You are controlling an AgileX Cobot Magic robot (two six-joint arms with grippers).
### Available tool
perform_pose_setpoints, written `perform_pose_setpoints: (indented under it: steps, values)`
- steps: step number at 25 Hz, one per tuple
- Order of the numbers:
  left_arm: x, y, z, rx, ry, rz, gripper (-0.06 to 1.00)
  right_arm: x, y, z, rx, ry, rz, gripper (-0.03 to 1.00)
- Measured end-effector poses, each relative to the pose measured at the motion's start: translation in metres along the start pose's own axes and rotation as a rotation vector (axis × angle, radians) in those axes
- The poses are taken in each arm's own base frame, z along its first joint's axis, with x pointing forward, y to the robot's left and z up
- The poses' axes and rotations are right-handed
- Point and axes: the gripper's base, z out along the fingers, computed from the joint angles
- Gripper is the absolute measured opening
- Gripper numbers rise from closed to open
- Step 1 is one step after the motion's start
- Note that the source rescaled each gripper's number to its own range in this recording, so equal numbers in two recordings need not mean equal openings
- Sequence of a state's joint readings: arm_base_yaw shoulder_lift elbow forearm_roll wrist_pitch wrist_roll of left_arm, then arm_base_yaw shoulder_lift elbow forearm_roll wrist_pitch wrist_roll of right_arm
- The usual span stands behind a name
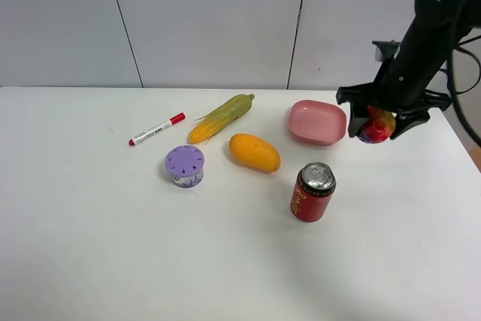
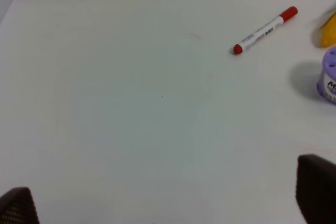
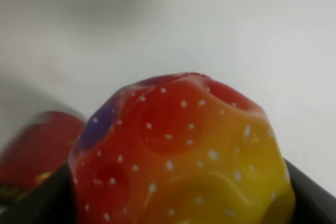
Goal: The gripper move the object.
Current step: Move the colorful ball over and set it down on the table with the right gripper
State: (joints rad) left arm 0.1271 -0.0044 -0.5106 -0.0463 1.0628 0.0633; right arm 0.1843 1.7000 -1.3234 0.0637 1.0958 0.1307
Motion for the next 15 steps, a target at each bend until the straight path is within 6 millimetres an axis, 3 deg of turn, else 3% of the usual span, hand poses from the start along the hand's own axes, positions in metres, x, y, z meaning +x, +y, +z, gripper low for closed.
perform_pose_setpoints:
  steps: [4, 7, 15]
  values:
    - [0.000, 0.000, 0.000, 0.000, 0.000, 0.000, 1.00, 0.010, 0.016, -0.038, -0.183, -0.112, -0.164, 0.01]
    - [0.000, 0.000, 0.000, 0.000, 0.000, 0.000, 1.00, 0.018, 0.034, -0.055, -0.292, -0.165, -0.312, 0.01]
    - [0.000, 0.000, 0.000, 0.000, 0.000, 0.000, 1.00, 0.033, 0.105, -0.067, -0.477, -0.324, -0.624, 0.01]
